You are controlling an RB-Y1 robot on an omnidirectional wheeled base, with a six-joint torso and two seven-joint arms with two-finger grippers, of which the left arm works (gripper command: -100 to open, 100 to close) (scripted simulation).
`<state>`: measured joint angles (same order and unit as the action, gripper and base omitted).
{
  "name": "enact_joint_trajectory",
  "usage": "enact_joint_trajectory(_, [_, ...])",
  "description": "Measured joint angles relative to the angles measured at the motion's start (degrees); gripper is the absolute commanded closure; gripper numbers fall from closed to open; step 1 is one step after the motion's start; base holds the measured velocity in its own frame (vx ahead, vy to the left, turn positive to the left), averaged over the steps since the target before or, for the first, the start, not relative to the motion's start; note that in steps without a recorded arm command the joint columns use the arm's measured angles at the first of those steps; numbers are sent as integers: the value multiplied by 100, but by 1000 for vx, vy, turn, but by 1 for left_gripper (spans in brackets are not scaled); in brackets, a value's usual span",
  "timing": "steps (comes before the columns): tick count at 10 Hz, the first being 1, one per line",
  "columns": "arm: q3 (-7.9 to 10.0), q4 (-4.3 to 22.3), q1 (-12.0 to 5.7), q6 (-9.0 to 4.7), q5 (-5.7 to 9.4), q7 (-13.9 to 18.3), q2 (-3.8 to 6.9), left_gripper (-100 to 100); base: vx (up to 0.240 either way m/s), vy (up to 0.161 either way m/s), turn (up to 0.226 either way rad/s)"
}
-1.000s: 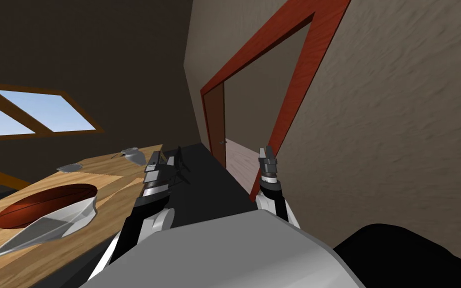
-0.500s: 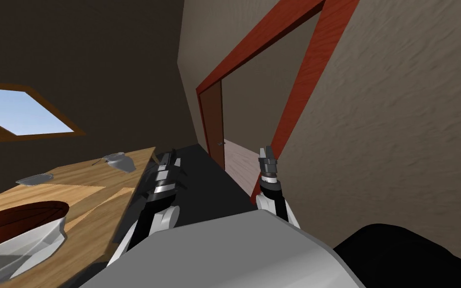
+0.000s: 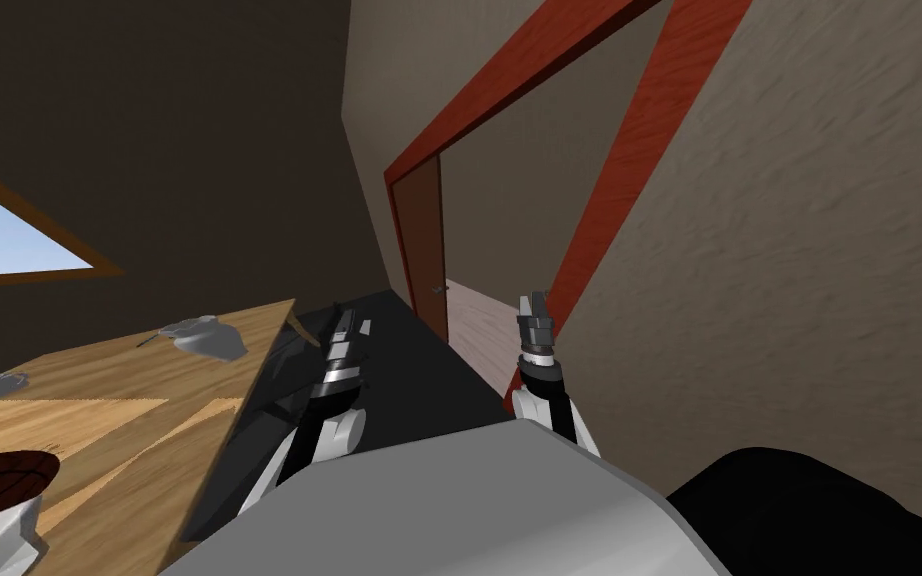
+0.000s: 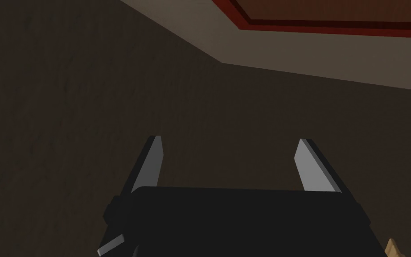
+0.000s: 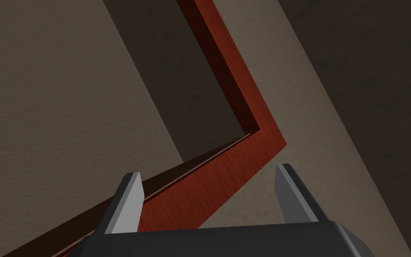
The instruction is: Push the door open
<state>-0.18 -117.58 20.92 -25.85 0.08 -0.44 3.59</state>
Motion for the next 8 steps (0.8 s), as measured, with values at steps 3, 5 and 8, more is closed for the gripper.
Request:
enact_joint_trajectory(3, [-71, 413, -160, -94, -26, 88, 74, -100, 104, 66, -74])
enact_joint_trajectory(5, [-97, 631, -242, -156, -36, 132, 116, -100, 91, 43, -75])
enact_joint_trajectory(8, [-167, 938, -363, -228, -66, 182, 141, -100, 89, 57, -78])
